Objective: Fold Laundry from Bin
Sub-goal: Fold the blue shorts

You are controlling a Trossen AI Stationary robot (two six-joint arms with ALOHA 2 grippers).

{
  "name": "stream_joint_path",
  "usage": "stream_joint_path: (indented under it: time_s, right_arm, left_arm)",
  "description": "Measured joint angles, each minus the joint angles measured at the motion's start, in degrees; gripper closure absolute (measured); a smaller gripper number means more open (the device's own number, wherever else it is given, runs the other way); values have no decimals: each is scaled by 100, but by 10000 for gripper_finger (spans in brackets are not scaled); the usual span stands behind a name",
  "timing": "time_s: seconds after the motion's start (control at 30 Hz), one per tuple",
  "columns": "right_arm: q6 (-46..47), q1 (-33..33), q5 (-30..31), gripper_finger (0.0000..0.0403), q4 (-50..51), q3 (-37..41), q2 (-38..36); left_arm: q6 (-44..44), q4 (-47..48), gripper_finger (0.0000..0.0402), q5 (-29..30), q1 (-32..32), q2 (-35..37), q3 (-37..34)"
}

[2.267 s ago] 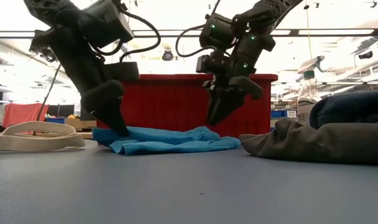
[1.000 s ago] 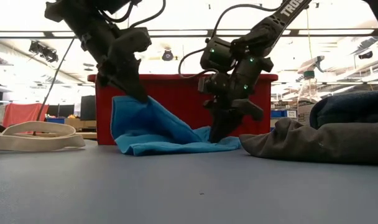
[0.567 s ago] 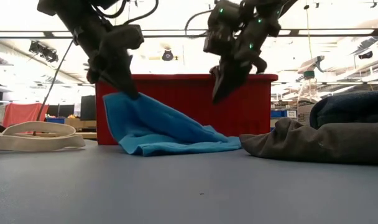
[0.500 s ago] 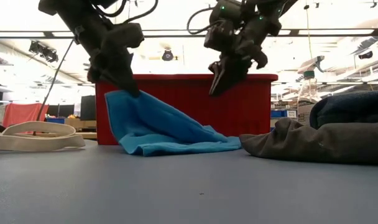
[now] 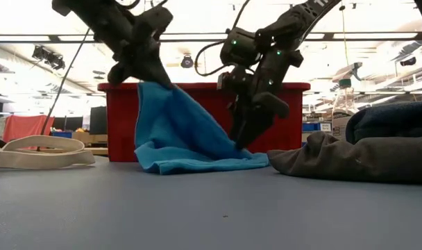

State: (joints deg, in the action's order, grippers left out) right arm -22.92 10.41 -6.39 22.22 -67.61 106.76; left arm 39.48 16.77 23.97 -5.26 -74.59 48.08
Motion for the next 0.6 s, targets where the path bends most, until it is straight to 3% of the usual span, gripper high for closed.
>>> stream_joint_path:
  time_s: [0.2, 0.33, 0.4, 0.5, 0.6]
  right_arm:
    - [217, -26, -237, 207, 99, 2, -22]
    - [190, -37, 210, 237, -298, 2, -2]
    - [186, -6, 401, 271, -355, -2, -3]
    - [-5, 66, 638, 365, 121, -66, -129]
    - [-486, 91, 1145, 385, 316, -98, -322]
  left_arm:
    - [217, 183, 399, 175, 1, 317, -1]
    - [188, 147, 399, 230, 33, 388, 6]
    - [167, 259, 399, 231, 33, 422, -22]
    - [169, 334, 399, 233, 33, 432, 1]
    - [172, 373, 399, 233, 33, 431, -7]
